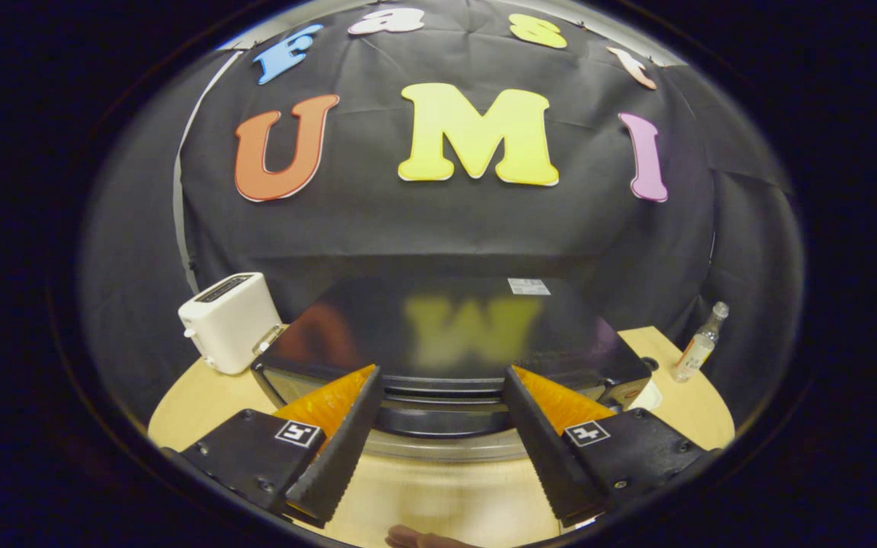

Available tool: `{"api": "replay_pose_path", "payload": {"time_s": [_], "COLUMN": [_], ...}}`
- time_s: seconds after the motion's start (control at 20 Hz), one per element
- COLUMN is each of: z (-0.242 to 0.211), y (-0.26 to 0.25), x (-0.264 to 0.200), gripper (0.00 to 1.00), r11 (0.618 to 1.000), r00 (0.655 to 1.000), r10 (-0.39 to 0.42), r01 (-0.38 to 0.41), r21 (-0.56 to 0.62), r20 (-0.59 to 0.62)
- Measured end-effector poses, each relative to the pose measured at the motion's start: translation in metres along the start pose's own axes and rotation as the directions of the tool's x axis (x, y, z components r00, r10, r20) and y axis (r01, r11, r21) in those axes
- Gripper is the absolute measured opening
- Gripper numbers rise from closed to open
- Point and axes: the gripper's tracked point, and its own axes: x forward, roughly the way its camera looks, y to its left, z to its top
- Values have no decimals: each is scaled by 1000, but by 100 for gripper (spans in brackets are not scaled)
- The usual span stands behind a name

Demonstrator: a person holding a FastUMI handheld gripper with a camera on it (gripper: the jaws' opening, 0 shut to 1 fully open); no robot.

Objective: Open the toaster oven, put the food inside, and close the toaster oven door.

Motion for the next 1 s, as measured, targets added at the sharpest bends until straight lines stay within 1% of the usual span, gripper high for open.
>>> {"api": "replay_pose_path", "payload": {"time_s": [0.15,0.3,0.4,0.45,0.7,0.9,1.0], "z": [-8,-27,-43,-52,-107,-126,-141], "y": [-1,0,1,-1,-4,-5,-5], "x": [-15,-38,-54,-63,-88,-93,-94], "gripper": [100,100,100,100,100,100,100], "r11": [1000,999,995,994,995,997,996], "r00": [1000,999,1000,1000,996,994,990], "r10": [17,34,25,20,16,45,59], "r01": [-17,-34,-25,-20,-25,-51,-67], "r21": [-21,-38,-94,-104,-95,-65,-58], "r20": [-4,0,0,-6,-90,-96,-124]}}
